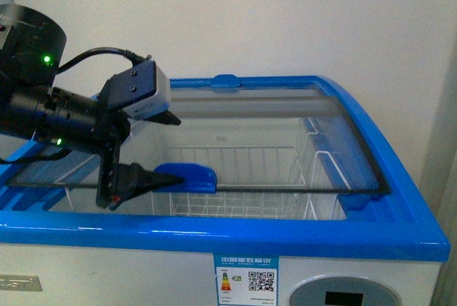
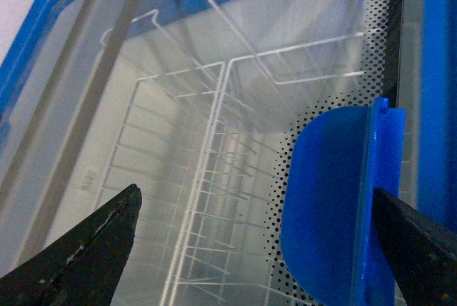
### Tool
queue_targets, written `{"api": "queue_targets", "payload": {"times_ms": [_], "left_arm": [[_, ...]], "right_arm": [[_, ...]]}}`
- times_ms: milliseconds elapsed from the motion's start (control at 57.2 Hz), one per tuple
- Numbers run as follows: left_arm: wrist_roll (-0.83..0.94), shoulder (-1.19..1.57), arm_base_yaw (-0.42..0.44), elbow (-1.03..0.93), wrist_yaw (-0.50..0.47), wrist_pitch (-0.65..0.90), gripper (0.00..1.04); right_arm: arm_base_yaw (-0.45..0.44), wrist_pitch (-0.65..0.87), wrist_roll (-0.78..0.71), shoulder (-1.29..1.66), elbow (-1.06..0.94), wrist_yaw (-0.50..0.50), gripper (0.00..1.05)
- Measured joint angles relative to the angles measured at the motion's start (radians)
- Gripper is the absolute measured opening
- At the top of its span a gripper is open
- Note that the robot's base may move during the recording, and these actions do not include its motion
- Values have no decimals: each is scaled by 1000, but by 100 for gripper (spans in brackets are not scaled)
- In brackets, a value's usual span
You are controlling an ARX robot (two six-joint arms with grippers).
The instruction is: Put drink in fridge
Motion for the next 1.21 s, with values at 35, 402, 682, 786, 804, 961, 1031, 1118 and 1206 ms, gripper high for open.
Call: {"api": "queue_targets", "payload": {"times_ms": [35,402,682,786,804,961,1031,1118,1206], "left_arm": [[-2,20,0,34,-2,-1,97],[-18,291,-10,529,-55,-163,97],[-29,540,-39,996,-170,-230,97],[-29,524,-40,955,-179,-192,97],[-28,512,-40,930,-181,-178,97],[-78,330,-21,578,-244,42,97],[-142,264,-9,446,-270,136,97],[-270,136,16,225,-333,300,97],[-414,-23,51,16,-397,417,97]], "right_arm": [[0,0,0,0,0,0,36],[0,0,0,0,0,0,36],[0,0,0,0,0,0,36],[0,0,0,0,0,0,36],[0,0,0,0,0,0,36],[0,0,0,0,0,0,36],[0,0,0,0,0,0,36],[0,0,0,0,0,0,36],[0,0,0,0,0,0,36]]}}
